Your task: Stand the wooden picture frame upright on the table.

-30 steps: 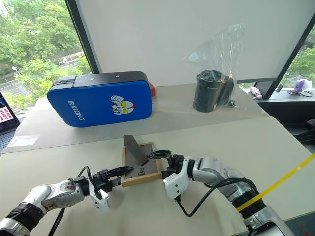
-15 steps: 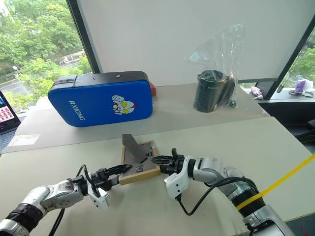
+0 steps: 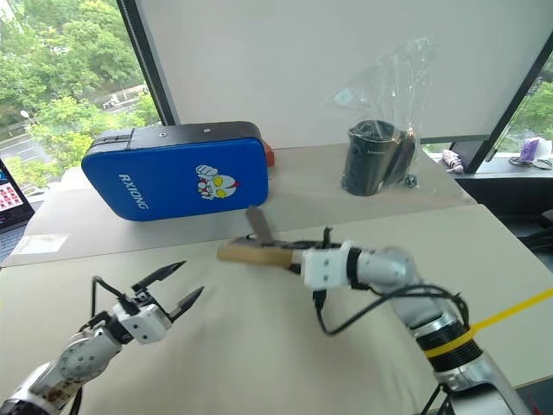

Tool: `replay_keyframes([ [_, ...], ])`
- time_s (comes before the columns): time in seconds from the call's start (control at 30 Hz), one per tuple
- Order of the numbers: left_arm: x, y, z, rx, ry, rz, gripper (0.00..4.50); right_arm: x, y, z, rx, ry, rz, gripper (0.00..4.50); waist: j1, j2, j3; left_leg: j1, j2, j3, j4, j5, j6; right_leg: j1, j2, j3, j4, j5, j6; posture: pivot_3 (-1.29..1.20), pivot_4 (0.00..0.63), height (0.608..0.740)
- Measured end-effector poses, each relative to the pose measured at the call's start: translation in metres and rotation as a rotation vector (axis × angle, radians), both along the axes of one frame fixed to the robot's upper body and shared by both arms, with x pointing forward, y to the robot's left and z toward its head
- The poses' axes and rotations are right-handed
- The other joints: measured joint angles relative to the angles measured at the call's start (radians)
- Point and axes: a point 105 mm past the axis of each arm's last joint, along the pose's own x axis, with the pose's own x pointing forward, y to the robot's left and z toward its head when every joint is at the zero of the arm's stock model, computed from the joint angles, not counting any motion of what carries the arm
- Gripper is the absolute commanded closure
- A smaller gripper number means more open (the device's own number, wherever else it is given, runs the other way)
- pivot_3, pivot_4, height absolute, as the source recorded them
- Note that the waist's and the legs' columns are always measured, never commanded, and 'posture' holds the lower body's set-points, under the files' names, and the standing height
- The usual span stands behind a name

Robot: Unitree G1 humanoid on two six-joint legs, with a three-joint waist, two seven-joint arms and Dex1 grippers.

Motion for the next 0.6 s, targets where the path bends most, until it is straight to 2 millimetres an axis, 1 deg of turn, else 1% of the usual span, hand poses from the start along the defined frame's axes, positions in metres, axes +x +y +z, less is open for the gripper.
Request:
replay_keyframes([
  [0.1, -0.013, -0.010, -0.008, -0.022, 0.059, -0.004, 1.07, -0.006, -0.003, 0.020, 0.056, 0.271, 0.026, 3.26, 0.002, 0.000, 0.000, -0.006, 0.000, 0.000, 0.001, 0.000, -0.001, -0.005, 0.000, -0.001, 0.000, 0.000, 0.000, 0.00, 0.150, 0.740],
  [0.13, -0.015, -0.012, -0.011, -0.029, 0.073, -0.001, 1.07, -0.007, -0.005, 0.023, 0.060, 0.350, 0.026, 3.26, 0.003, 0.000, 0.000, -0.007, 0.000, -0.001, 0.001, 0.000, -0.001, -0.005, 0.000, -0.002, 0.000, 0.000, -0.001, 0.00, 0.150, 0.740],
  [0.17, -0.016, -0.013, -0.012, -0.035, 0.088, 0.005, 1.07, -0.009, -0.008, 0.024, 0.057, 0.478, 0.016, 3.26, 0.004, 0.000, 0.000, -0.007, 0.000, -0.002, 0.001, 0.000, 0.000, -0.005, 0.000, -0.003, 0.000, 0.000, -0.001, 0.00, 0.150, 0.740],
  [0.27, -0.015, -0.015, -0.009, -0.038, 0.086, 0.011, 1.07, -0.007, -0.010, 0.019, 0.082, 0.702, -0.013, 3.26, 0.008, 0.000, 0.000, -0.008, 0.000, -0.003, 0.002, 0.000, 0.000, -0.005, 0.000, -0.004, -0.003, 0.001, -0.001, 0.00, 0.150, 0.740],
  [0.37, -0.014, -0.016, -0.005, -0.044, 0.074, 0.008, 1.07, 0.000, -0.010, 0.010, 0.114, 0.807, -0.045, 3.26, 0.006, 0.000, 0.000, -0.008, 0.000, -0.003, 0.002, 0.000, 0.000, -0.005, 0.000, -0.004, -0.005, 0.001, -0.002, 0.00, 0.150, 0.740],
  [0.4, -0.015, -0.018, -0.003, -0.045, 0.070, 0.005, 1.07, 0.002, -0.011, 0.004, 0.101, 0.826, -0.061, 3.26, 0.007, 0.000, 0.000, -0.009, 0.000, -0.003, 0.002, 0.000, 0.000, -0.006, 0.000, -0.004, -0.005, 0.001, -0.002, 0.00, 0.150, 0.740],
  [0.5, -0.013, -0.016, -0.003, -0.051, 0.074, 0.022, 1.07, 0.004, -0.012, 0.000, 0.098, 0.829, -0.067, 3.26, 0.006, 0.000, 0.000, -0.009, 0.000, -0.003, 0.002, 0.001, -0.003, -0.006, 0.000, -0.004, -0.003, 0.001, -0.001, 0.00, 0.150, 0.740],
  [0.57, -0.014, -0.014, -0.004, -0.052, 0.080, 0.027, 1.04, 0.007, -0.010, 0.000, 0.107, 0.832, -0.066, 2.27, 0.003, 0.000, 0.000, -0.009, 0.000, -0.002, 0.002, 0.002, -0.003, -0.006, -0.001, -0.003, -0.004, 0.002, 0.000, 0.00, 0.150, 0.740],
  [0.6, -0.014, -0.015, -0.004, -0.053, 0.082, 0.026, 1.04, 0.010, -0.010, -0.003, 0.104, 0.835, -0.085, 1.98, 0.001, 0.000, 0.000, -0.009, 0.000, -0.001, 0.002, 0.002, -0.003, -0.006, -0.001, -0.003, -0.004, 0.002, 0.000, 0.00, 0.150, 0.740],
])
